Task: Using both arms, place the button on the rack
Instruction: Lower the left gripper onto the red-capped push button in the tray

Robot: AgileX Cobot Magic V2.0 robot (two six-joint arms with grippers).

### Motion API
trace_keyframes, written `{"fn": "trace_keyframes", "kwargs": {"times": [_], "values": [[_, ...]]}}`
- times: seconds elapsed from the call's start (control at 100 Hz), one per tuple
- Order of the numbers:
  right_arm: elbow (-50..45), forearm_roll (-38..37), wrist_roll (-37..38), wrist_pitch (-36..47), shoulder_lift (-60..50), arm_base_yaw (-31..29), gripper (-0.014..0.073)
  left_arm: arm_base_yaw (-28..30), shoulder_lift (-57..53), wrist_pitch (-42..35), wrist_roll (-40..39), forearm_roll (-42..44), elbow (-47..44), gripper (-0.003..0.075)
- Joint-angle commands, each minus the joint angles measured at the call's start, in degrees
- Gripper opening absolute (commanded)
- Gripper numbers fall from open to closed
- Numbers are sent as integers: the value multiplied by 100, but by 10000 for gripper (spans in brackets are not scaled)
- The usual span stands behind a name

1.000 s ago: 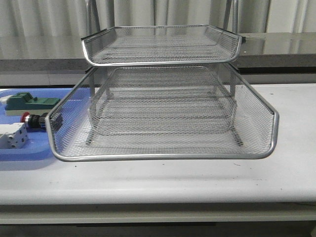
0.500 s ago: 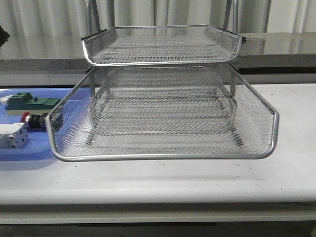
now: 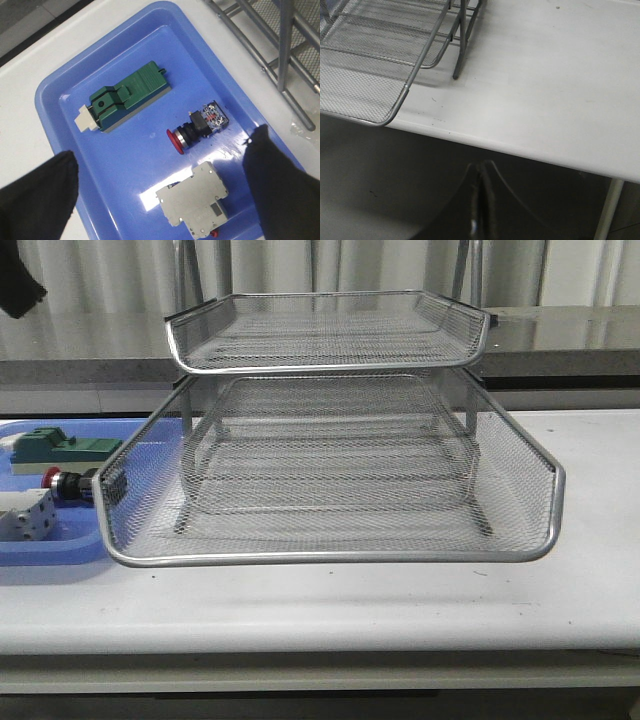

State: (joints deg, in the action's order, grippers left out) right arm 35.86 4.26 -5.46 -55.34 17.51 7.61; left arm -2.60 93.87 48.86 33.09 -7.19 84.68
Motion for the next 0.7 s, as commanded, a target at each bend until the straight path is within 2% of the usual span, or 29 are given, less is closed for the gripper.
{"fn": "trace_keyframes", "kwargs": {"times": [0.0,0.3,0.69], "values": [[196,15,-5,343,57,4,-69,-5,124,149,316,-119,539,638],[196,15,-5,343,57,4,-69,-14,1594,1462,1058,-154,2036,638],[196,15,-5,337,57,4,-69,-104,2272,1596,2059,-335,2281,638]]}}
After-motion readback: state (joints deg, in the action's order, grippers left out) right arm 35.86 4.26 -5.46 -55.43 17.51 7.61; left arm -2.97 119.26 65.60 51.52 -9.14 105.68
